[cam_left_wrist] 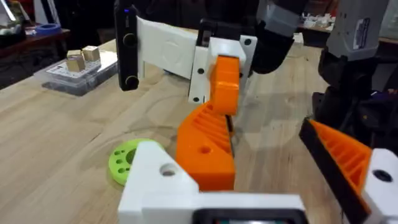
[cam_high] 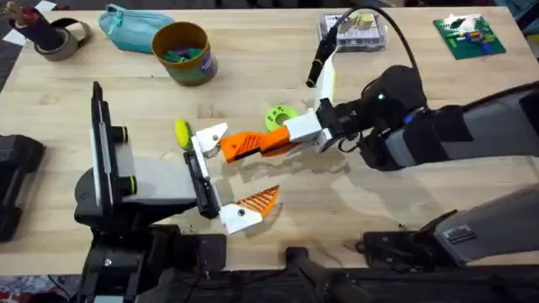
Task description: Pick up the gripper from the table and insert it into the empty holder that is missing its gripper. Then pick up a screw, insert it into the mounting hole, and use the screwdriver to tighten it. Finally, clean up the table by picking up the vegetable and placing it into the bucket.
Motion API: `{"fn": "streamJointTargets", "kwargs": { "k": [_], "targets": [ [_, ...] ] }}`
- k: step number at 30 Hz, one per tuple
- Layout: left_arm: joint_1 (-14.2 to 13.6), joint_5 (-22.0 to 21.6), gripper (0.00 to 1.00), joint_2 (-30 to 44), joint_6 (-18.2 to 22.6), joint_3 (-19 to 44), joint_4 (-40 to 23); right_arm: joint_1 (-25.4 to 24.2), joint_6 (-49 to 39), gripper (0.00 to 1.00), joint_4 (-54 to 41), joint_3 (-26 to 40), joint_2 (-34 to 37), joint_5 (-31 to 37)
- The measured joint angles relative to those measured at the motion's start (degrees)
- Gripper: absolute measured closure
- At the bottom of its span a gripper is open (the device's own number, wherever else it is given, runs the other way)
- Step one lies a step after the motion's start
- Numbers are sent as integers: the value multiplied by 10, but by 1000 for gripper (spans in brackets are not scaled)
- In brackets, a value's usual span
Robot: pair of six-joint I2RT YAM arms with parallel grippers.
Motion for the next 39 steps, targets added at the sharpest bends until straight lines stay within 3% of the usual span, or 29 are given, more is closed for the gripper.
{"fn": "streamJointTargets", "kwargs": {
  "k": [39],
  "targets": [
    [0, -1, 14, 0, 0, 0, 0, 7, -3, 980, -1, 0, 0, 38]
  ]
}}
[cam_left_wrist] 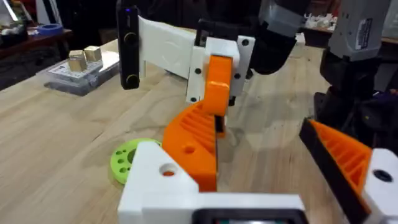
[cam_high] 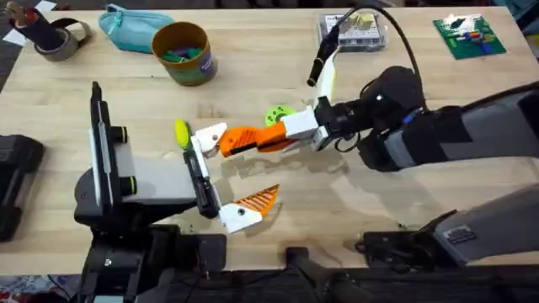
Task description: Pick up the gripper from the table and insert it into the empty holder that is missing its gripper. Then pick up a screw, insert it into the mounting hole, and use the screwdriver to tighten it. Finally, clean up the table by picking up the vegetable and placing it into the bucket.
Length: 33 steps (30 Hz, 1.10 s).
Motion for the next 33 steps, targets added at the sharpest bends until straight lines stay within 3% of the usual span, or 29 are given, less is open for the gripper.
{"fn": "streamJointTargets", "kwargs": {
  "k": [33],
  "targets": [
    [0, -12, 14, 0, 0, 0, 2, 14, -51, 980, -38, 12, 0, 29]
  ]
}}
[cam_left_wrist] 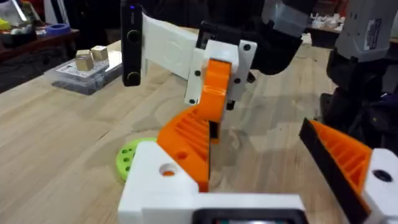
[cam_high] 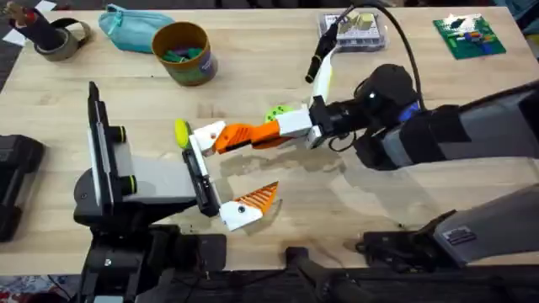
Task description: Pick up the gripper from the table and insert it into the empty holder that is missing its gripper. Then pick up a screw, insert it into the mounting hole, and use the screwdriver to tighten it. Finally, clean up the table by picking up the vegetable and placing it into the bucket.
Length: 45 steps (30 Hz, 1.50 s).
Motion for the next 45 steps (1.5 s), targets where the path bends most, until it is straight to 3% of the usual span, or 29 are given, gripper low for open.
{"fn": "streamJointTargets", "kwargs": {
  "k": [17, 29, 45],
  "targets": [
    [5, -17, 14, 0, 0, 0, 2, 38, -57, 980, -119, 60, 3, 4],
    [6, -20, 13, 0, -1, 0, 2, 41, -80, 980, -138, 65, 3, 35],
    [8, -31, 13, 0, -4, 1, 3, 40, -88, 980, -177, 103, 17, 11]
  ]
}}
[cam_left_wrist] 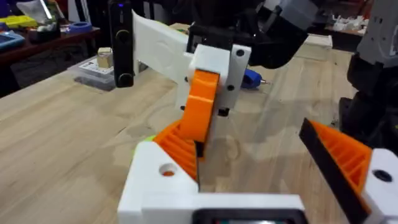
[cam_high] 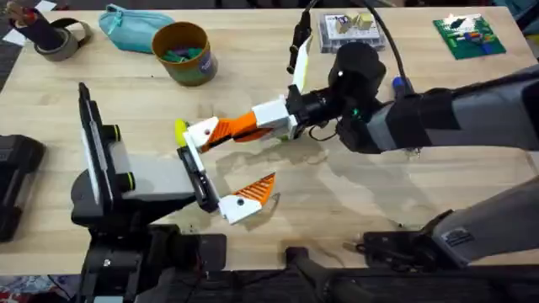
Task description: Pick up the gripper from the table and insert it into the empty holder that is missing its gripper. Then pick up a screw, insert it into the mounting hole, and use the screwdriver to tighten it. Finally, clean up the table by picking up the vegetable and placing it into the bucket.
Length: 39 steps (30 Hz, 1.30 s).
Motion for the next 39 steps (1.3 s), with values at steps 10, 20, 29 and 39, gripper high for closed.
{"fn": "streamJointTargets", "kwargs": {
  "k": [10, 20, 29, 39],
  "targets": [
    [0, 0, 13, 0, 0, 0, 0, 0, 0, 980, 0, 0, 0, -3],
    [-1, 16, 14, 0, 2, 1, -3, -9, 0, 980, -3, 1, 0, -35],
    [-1, 15, 14, 0, 2, 1, -3, -8, 0, 980, -4, 1, 0, -34],
    [-1, 16, 14, 0, 2, 1, -3, -8, 0, 989, -4, 1, 0, -34]
  ]
}}
